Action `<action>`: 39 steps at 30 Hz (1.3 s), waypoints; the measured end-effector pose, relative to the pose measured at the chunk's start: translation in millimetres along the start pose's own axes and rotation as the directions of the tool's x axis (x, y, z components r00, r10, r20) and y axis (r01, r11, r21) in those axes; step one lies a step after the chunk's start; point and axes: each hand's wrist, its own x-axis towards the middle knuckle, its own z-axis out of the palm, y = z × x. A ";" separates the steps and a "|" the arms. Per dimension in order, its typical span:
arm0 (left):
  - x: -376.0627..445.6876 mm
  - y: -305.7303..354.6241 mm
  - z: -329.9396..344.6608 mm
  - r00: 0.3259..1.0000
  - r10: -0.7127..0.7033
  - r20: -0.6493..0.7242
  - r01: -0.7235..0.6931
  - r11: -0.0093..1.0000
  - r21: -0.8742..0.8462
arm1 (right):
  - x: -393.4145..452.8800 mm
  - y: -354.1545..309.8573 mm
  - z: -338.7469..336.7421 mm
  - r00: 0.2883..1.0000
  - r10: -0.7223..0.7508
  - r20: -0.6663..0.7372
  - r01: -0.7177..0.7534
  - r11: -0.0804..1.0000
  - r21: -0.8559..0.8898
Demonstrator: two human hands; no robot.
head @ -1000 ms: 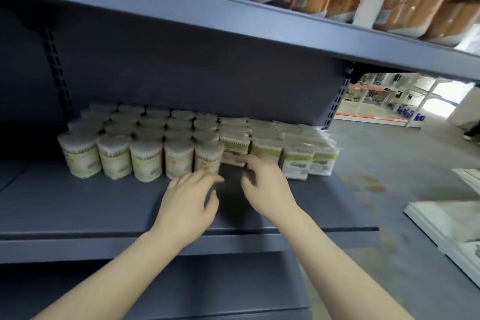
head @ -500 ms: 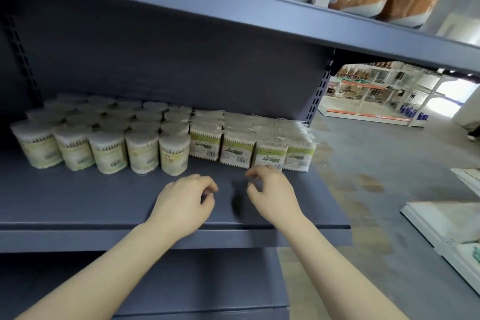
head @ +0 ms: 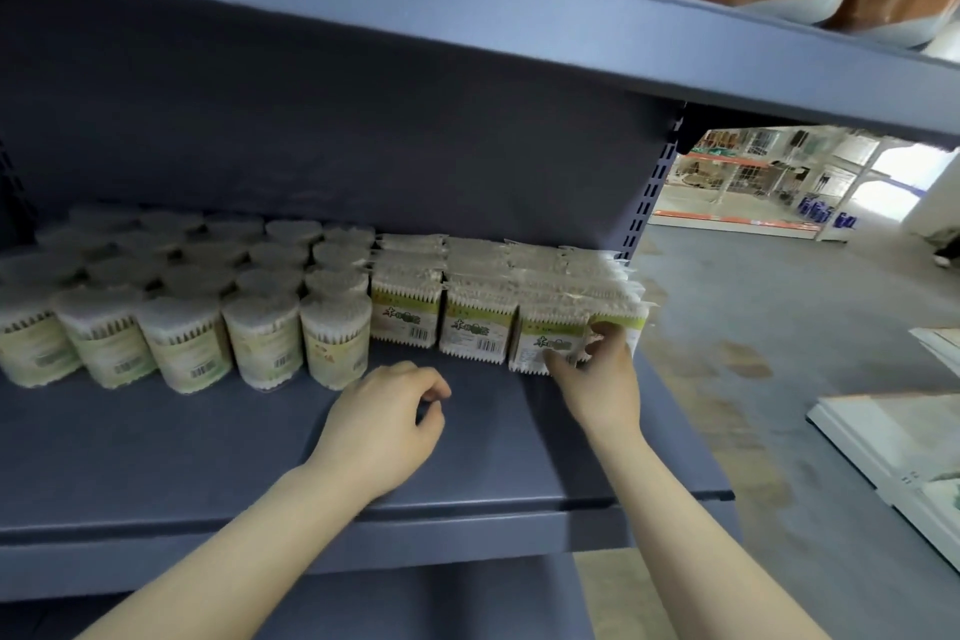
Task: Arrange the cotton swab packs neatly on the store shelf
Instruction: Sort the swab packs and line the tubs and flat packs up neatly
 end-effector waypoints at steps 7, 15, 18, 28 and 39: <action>14.8 -6.8 6.3 0.999 0.022 0.029 -0.022 1.000 -0.005 | 5.0 3.0 8.1 1.000 -0.005 0.000 0.005 1.000 0.018; 21.0 -1.2 17.8 0.995 0.056 0.083 -0.055 0.998 -0.021 | -8.9 14.2 4.2 0.998 -0.047 -0.030 0.045 0.997 -0.063; 21.6 0.7 21.0 0.994 0.068 0.089 -0.066 0.998 -0.023 | -11.7 15.6 2.5 0.997 -0.063 -0.035 0.061 0.996 -0.072; 20.2 -4.7 20.9 0.995 0.060 0.078 -0.058 0.998 -0.021 | -12.2 8.4 2.5 0.996 -0.075 -0.038 0.073 0.996 -0.050; 19.2 -10.8 19.3 0.996 0.071 0.050 -0.069 0.997 -0.044 | -4.9 -11.4 -1.1 0.921 -0.331 -0.205 0.280 0.929 -0.241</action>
